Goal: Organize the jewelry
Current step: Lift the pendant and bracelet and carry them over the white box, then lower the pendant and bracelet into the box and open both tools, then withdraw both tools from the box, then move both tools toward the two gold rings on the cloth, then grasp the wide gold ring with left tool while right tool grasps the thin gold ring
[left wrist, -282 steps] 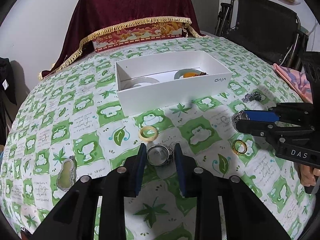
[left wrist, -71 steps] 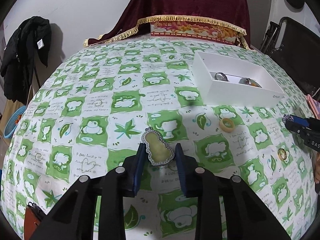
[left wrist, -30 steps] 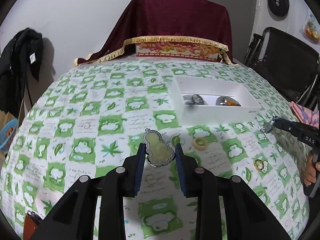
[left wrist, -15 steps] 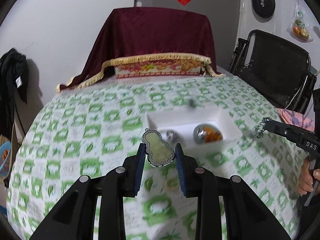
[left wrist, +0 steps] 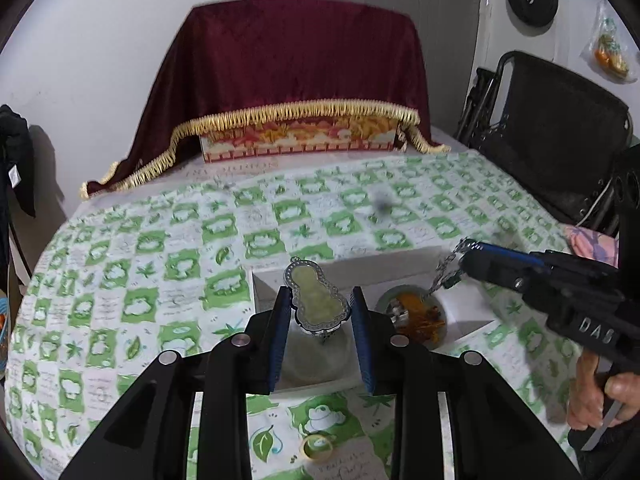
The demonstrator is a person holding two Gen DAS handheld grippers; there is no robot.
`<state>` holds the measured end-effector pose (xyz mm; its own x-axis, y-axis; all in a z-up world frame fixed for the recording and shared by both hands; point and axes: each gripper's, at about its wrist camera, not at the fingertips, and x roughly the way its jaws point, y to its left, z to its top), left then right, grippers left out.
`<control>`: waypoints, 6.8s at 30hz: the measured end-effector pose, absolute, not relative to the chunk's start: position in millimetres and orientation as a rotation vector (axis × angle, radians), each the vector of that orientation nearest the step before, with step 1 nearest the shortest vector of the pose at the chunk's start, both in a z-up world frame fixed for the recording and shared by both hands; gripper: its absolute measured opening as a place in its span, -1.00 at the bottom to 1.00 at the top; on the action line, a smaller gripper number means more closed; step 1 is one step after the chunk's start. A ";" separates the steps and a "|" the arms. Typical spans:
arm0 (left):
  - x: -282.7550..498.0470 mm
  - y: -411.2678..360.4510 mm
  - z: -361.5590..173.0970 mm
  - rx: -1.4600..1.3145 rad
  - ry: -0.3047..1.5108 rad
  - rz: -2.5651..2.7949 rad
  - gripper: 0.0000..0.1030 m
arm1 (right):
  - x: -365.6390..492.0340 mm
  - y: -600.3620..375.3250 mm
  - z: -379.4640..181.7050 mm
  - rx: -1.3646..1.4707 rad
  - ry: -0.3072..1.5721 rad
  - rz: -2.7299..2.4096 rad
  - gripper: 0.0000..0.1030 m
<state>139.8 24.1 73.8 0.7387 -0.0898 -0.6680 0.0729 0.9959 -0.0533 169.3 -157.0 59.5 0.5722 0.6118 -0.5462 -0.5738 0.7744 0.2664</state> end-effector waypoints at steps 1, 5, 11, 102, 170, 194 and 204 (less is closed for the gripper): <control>143.8 24.8 67.6 -0.025 0.750 -0.090 -0.41 | 171.5 -153.5 53.7 0.050 0.676 0.690 -0.76; 152.7 28.1 50.8 -0.029 0.796 -0.091 -0.41 | 177.3 -142.1 34.7 -0.001 0.714 0.677 -0.76; 154.6 29.4 44.5 -0.036 0.806 -0.075 0.03 | 178.8 -139.4 27.6 -0.009 0.721 0.664 -0.57; 30.1 20.4 19.3 0.079 0.808 0.179 0.93 | 34.5 -172.8 8.0 -0.040 0.663 0.658 0.91; 77.4 27.8 8.3 0.017 0.895 -0.107 0.07 | 82.5 -183.6 -14.7 -0.059 0.843 0.617 0.18; 71.5 13.7 8.9 0.059 0.884 -0.142 -0.52 | 80.5 -163.9 -15.6 -0.173 0.837 0.594 -0.38; 70.6 12.4 8.3 0.058 0.885 -0.146 -0.53 | 78.9 -163.7 -15.7 -0.189 0.833 0.602 -0.61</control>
